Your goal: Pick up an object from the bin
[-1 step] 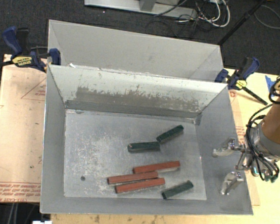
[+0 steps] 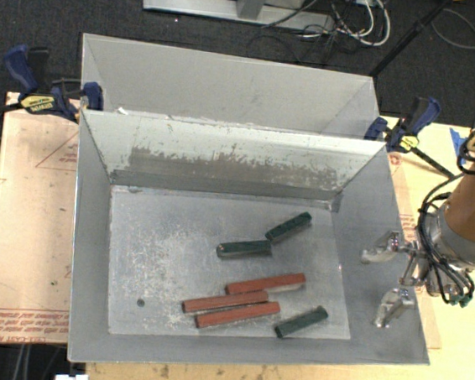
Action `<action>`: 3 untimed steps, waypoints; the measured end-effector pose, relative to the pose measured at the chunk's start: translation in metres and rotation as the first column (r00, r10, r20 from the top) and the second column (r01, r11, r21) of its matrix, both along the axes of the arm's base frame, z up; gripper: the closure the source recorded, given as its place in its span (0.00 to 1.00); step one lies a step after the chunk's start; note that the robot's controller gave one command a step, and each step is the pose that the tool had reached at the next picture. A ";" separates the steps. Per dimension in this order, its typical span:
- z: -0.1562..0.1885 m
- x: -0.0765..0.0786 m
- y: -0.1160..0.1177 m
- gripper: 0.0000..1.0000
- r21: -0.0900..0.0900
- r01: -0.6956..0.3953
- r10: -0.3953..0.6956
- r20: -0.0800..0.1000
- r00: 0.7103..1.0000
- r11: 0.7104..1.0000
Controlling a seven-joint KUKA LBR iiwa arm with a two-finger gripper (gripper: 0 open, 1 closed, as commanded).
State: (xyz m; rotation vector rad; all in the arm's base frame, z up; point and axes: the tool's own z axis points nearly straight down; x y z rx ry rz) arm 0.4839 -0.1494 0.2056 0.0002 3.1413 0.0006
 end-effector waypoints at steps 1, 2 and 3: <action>-0.051 0.007 0.013 0.00 -0.002 -0.074 0.074 0.005 0.997 0.997; -0.130 0.030 0.018 1.00 -0.007 -0.284 0.284 0.020 0.958 0.959; -0.132 0.025 0.016 0.00 -0.003 -0.284 0.284 0.003 0.959 0.959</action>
Offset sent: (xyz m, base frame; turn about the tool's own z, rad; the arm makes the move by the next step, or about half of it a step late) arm 0.0226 0.0168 -0.1356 -0.2875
